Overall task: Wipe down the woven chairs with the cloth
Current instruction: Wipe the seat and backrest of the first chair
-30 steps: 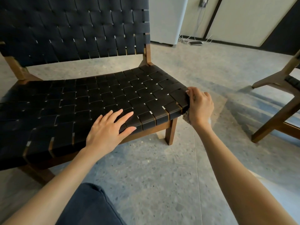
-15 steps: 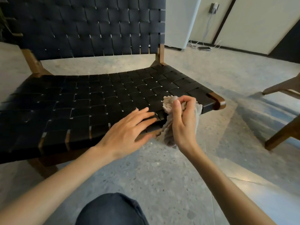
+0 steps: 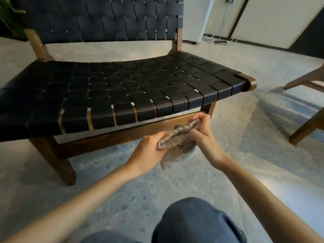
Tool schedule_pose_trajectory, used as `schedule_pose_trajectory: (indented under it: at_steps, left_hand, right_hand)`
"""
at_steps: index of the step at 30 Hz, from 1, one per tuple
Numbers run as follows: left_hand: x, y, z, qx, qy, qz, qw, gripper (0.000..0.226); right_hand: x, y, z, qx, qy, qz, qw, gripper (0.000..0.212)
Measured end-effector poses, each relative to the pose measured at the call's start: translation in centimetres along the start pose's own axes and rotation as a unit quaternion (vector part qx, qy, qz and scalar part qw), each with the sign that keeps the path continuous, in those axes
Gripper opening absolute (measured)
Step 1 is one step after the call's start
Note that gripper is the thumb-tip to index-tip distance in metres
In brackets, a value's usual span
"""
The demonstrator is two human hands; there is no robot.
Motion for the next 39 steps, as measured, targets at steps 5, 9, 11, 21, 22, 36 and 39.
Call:
schedule_pose_trajectory:
  at_steps: [5, 9, 11, 21, 22, 36, 39]
  left_hand:
    - [2.7, -3.1, -2.4, 0.066, -0.054, 0.078, 0.993, 0.013]
    - [5.6, -5.6, -3.8, 0.089, -0.080, 0.102, 0.988, 0.011]
    - [7.3, -6.9, -4.3, 0.097, -0.091, 0.132, 0.982, 0.010]
    - [14.0, -13.8, -8.7, -0.003, -0.215, 0.338, 0.916, 0.016]
    - [14.1, -13.8, -8.8, 0.058, -0.238, 0.346, 0.906, 0.021]
    - [11.8, -10.6, -9.8, 0.404, -0.250, 0.268, 0.838, 0.045]
    - [11.5, -10.2, -10.4, 0.347, -0.240, 0.277, 0.863, 0.043]
  right_hand:
    - [0.1, 2.3, 1.5, 0.158, 0.013, -0.162, 0.974, 0.039]
    - [-0.7, 6.0, 1.7, 0.341, -0.079, -0.122, 0.929, 0.015]
    - [-1.0, 7.7, 1.2, 0.380, -0.111, -0.088, 0.914, 0.010]
    - [-2.5, 16.6, -1.3, 0.246, -0.095, -0.158, 0.952, 0.042]
    - [-2.5, 17.2, -1.5, 0.237, -0.106, -0.148, 0.954, 0.044]
    - [-2.5, 18.8, 1.0, 0.203, -0.179, -0.149, 0.951, 0.014]
    - [-2.8, 18.4, 1.6, 0.183, -0.179, -0.130, 0.958, 0.011]
Point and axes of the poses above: each hand's wrist, its own x-axis away from the middle knuckle, its own y-axis out of the palm, z = x × y, the point moved 3 cm from there along -x, towards the middle knuckle, and after that the axes turned 11 degrees about x, right-handed, at the moved point
